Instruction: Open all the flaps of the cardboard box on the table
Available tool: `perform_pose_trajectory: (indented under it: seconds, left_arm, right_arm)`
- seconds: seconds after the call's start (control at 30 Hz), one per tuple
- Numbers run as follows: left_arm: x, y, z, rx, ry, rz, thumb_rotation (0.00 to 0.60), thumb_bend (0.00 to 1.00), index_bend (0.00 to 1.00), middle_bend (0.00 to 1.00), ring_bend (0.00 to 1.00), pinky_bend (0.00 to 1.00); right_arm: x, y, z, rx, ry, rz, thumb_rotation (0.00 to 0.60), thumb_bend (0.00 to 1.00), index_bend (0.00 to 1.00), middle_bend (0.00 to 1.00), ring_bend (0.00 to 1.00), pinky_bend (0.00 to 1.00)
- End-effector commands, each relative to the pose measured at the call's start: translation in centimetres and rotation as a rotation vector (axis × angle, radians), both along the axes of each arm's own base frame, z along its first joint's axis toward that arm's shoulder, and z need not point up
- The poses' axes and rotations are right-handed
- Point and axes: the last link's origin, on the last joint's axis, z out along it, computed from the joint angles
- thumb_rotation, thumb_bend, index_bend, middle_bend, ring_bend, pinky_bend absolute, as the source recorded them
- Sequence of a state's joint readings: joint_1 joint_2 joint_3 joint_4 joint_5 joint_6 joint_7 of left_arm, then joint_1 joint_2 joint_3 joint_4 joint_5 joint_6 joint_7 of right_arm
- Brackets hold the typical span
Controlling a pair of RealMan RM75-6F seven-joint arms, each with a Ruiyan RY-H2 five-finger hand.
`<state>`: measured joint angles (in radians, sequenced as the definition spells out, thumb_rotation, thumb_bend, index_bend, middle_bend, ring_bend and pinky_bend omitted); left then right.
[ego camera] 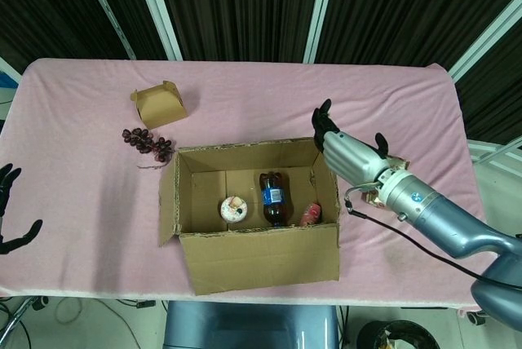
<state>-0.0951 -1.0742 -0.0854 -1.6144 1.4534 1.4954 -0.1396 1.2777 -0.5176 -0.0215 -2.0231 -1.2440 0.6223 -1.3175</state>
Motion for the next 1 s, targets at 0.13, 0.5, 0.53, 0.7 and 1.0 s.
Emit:
perform_pose_trajectory:
  seconds: [0.13,0.5,0.53,0.7,1.0]
  left_arm:
    - [0.0,0.0,0.0,-0.003,0.000,-0.001,0.600,0.25,0.00,0.00,0.00,0.00]
    - [0.1,-0.1,-0.1,-0.004,0.000,-0.002,0.600,0.26,0.00,0.00,0.00,0.00]
    - [0.1,-0.1,-0.1,-0.005,0.000,-0.002,0.600,0.26,0.00,0.00,0.00,0.00]
    - [0.1,-0.2,-0.1,-0.006,0.002,-0.004,0.600,0.25,0.00,0.00,0.00,0.00]
    - [0.1,-0.2,-0.2,-0.005,0.000,-0.001,0.600,0.26,0.00,0.00,0.00,0.00]
  right_arm:
    - [-1.1,0.1,1.3,-0.032,0.019,-0.023,0.600,0.25,0.15,0.21,0.14,0.22]
    - [-3.3,0.9,2.8,-0.035,0.075,-0.073,0.600,0.24,0.15,0.21,0.14,0.22]
    - [-3.4,1.0,2.9,-0.034,0.075,-0.077,0.600,0.24,0.15,0.21,0.14,0.22]
    - [-4.2,1.3,3.2,-0.030,0.082,-0.090,0.600,0.24,0.14,0.21,0.14,0.22]
    - [-6.3,1.7,3.6,-0.027,0.099,-0.128,0.600,0.24,0.14,0.21,0.13,0.22]
